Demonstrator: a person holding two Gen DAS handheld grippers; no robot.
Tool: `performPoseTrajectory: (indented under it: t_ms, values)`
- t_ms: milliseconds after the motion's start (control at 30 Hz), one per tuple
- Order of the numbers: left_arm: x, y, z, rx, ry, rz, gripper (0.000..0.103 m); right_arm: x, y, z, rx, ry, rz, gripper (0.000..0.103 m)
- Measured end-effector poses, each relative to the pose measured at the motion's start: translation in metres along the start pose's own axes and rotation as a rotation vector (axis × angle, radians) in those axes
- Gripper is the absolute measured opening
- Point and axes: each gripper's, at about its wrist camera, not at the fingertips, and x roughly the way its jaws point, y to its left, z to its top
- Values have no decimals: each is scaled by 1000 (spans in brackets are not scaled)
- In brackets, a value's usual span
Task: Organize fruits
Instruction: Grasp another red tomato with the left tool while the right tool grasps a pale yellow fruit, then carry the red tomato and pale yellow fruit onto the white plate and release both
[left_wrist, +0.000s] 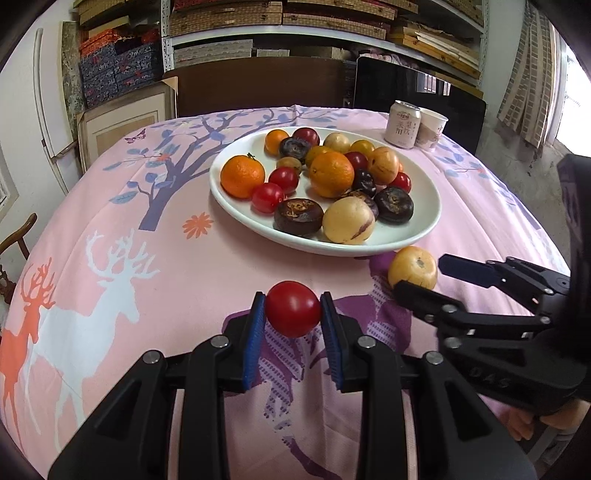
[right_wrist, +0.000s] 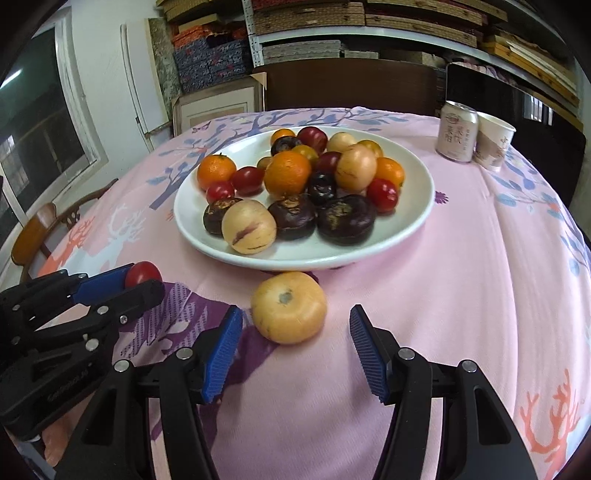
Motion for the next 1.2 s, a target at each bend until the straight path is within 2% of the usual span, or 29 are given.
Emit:
performPoseTrajectory:
  t_ms: [33, 133, 400, 767, 1033, 1200]
  values:
    - [0, 0, 0, 1, 2, -1, 29, 3, 3, 1, -13, 3, -8, 61]
    - [1, -3, -1, 9, 2, 3, 29, 10, 7, 2, -38, 19, -20, 44]
    - [-1, -8, -2, 21, -13, 24, 29, -6, -2, -3, -5, -11, 8, 44]
    - [-24, -21, 4, 51, -94, 72, 29, -70, -29, -13, 106, -163, 20, 44]
    - [-28, -25, 50, 54, -143, 65, 29, -91, -40, 35, 84, -239, -21, 44]
    - [-8, -24, 86, 52, -149, 63, 29, -74, -47, 69, 89, -242, -22, 44]
